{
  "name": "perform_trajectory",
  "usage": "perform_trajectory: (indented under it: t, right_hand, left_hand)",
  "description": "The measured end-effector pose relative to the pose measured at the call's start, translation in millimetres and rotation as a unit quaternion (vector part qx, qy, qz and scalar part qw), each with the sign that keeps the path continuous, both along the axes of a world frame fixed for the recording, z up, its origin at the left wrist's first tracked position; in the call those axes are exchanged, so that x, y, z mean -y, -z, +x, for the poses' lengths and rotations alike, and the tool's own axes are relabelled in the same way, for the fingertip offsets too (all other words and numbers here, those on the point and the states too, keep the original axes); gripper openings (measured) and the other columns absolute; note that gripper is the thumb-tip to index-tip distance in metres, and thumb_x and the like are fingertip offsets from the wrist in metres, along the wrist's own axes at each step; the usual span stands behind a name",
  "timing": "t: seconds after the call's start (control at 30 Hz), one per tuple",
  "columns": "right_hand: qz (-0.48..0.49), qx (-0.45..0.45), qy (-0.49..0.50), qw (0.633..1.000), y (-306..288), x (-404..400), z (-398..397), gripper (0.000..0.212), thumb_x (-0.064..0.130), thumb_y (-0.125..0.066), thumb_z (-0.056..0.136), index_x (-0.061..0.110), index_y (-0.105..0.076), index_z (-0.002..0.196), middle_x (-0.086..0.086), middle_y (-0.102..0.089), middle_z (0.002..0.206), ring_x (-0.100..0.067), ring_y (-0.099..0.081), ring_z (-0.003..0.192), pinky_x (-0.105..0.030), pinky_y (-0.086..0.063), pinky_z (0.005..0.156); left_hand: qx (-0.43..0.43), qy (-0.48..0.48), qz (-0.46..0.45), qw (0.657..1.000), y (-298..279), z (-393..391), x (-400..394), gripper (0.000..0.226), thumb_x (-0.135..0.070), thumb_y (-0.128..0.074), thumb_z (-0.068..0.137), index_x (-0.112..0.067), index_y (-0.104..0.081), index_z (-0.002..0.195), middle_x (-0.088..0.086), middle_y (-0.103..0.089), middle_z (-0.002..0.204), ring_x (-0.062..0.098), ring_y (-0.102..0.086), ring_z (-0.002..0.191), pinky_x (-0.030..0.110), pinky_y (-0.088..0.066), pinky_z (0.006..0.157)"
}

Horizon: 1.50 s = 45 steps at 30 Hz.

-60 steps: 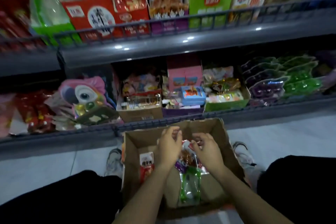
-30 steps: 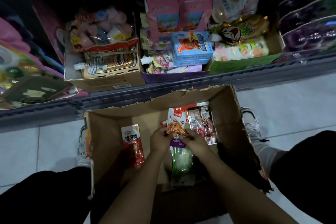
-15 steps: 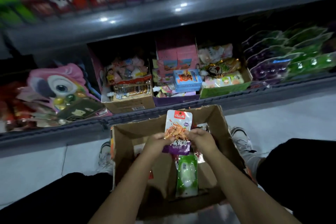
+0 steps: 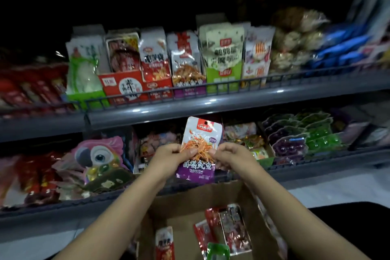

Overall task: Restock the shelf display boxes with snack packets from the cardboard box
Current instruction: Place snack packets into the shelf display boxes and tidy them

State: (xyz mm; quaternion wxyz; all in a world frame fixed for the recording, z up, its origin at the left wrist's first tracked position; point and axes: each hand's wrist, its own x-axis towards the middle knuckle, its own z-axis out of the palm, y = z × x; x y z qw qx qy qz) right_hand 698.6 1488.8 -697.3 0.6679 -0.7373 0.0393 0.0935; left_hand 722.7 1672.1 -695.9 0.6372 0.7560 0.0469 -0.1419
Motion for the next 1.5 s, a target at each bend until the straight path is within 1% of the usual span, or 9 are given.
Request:
perform_trajectory:
  t: [0.33,0.53,0.7,0.77,0.87,0.97,1.1,1.33,1.5]
  right_hand:
    - [-0.084,0.084,-0.026,0.993,-108,-3,53,0.02,0.015,-0.07,0.082,0.013,-0.066,0.101,0.0,-0.071,0.084,-0.006,-0.062,0.066,-0.015,-0.046,0.057]
    - [-0.181,0.162,-0.076,0.967,-163,-11,83,0.008,0.016,-0.072,0.081,0.019,-0.064,0.078,0.008,-0.07,0.073,-0.003,-0.065,0.068,-0.013,-0.046,0.059]
    - [-0.397,0.241,-0.023,0.885,-207,-20,113,0.018,0.025,-0.071,0.082,0.027,-0.057,0.07,0.011,-0.064,0.07,-0.006,-0.063,0.069,-0.022,-0.047,0.059]
    - [-0.426,0.272,0.021,0.863,-221,-22,126,0.017,0.025,-0.07,0.083,0.023,-0.056,0.073,0.009,-0.063,0.071,-0.013,-0.063,0.07,-0.023,-0.048,0.057]
    - [-0.488,0.313,0.075,0.811,-235,-29,150,0.022,0.032,-0.068,0.084,0.014,-0.063,0.096,0.0,-0.066,0.086,-0.018,-0.063,0.08,-0.029,-0.048,0.058]
    - [-0.549,0.329,0.063,0.766,-240,-43,170,0.034,0.031,-0.068,0.083,0.015,-0.064,0.113,-0.006,-0.067,0.107,-0.024,-0.061,0.101,-0.028,-0.046,0.072]
    - [-0.665,0.255,-0.057,0.699,-241,-61,191,0.036,0.028,-0.064,0.087,0.017,-0.06,0.121,-0.003,-0.059,0.125,-0.024,-0.055,0.115,-0.032,-0.047,0.091]
    - [-0.781,0.206,-0.084,0.583,-213,-62,212,0.031,0.045,-0.064,0.083,0.023,-0.062,0.105,-0.004,-0.063,0.113,-0.027,-0.056,0.107,-0.03,-0.04,0.08]
    - [-0.787,0.221,-0.077,0.571,-210,-61,217,0.044,0.045,-0.065,0.082,0.022,-0.055,0.118,-0.004,-0.061,0.118,-0.026,-0.056,0.108,-0.03,-0.043,0.078]
  left_hand:
    - [0.169,-0.024,0.024,0.985,-74,29,-3,0.022,-0.028,-0.074,0.078,-0.008,-0.068,0.075,0.009,-0.073,0.075,0.027,-0.069,0.067,0.031,-0.05,0.055]
    - [0.28,-0.046,0.058,0.957,-90,52,-8,0.018,-0.032,-0.071,0.08,-0.019,-0.064,0.07,-0.002,-0.068,0.067,0.014,-0.063,0.063,0.031,-0.047,0.057]
    - [0.399,-0.117,0.164,0.895,-92,65,-12,0.024,-0.041,-0.058,0.086,-0.031,-0.058,0.108,-0.023,-0.052,0.1,-0.001,-0.05,0.096,0.017,-0.04,0.088]
    - [0.442,-0.097,0.248,0.857,-89,72,-13,0.039,-0.046,-0.046,0.092,-0.037,-0.043,0.13,-0.031,-0.036,0.122,-0.01,-0.025,0.117,0.019,-0.015,0.108]
    - [0.456,-0.052,0.333,0.823,-78,86,-11,0.055,-0.047,-0.043,0.094,-0.043,-0.018,0.142,-0.034,-0.011,0.139,-0.014,-0.002,0.126,0.018,0.012,0.106]
    - [0.457,-0.026,0.389,0.8,-62,101,-11,0.072,-0.046,-0.072,0.071,-0.03,-0.044,0.135,-0.017,-0.038,0.143,0.0,-0.029,0.132,0.035,-0.006,0.11]
    - [0.434,-0.011,0.446,0.782,-50,117,-15,0.073,-0.048,-0.067,0.061,-0.027,-0.053,0.129,-0.004,-0.042,0.143,0.01,-0.031,0.132,0.038,-0.001,0.112]
    - [0.472,-0.037,0.447,0.759,-43,117,-15,0.075,-0.036,-0.076,0.065,-0.029,-0.046,0.134,-0.006,-0.043,0.144,0.014,-0.04,0.133,0.042,-0.003,0.111]
    - [0.471,-0.037,0.455,0.754,-45,114,-13,0.075,-0.032,-0.078,0.065,-0.028,-0.048,0.133,-0.004,-0.048,0.141,0.014,-0.041,0.132,0.042,-0.003,0.112]
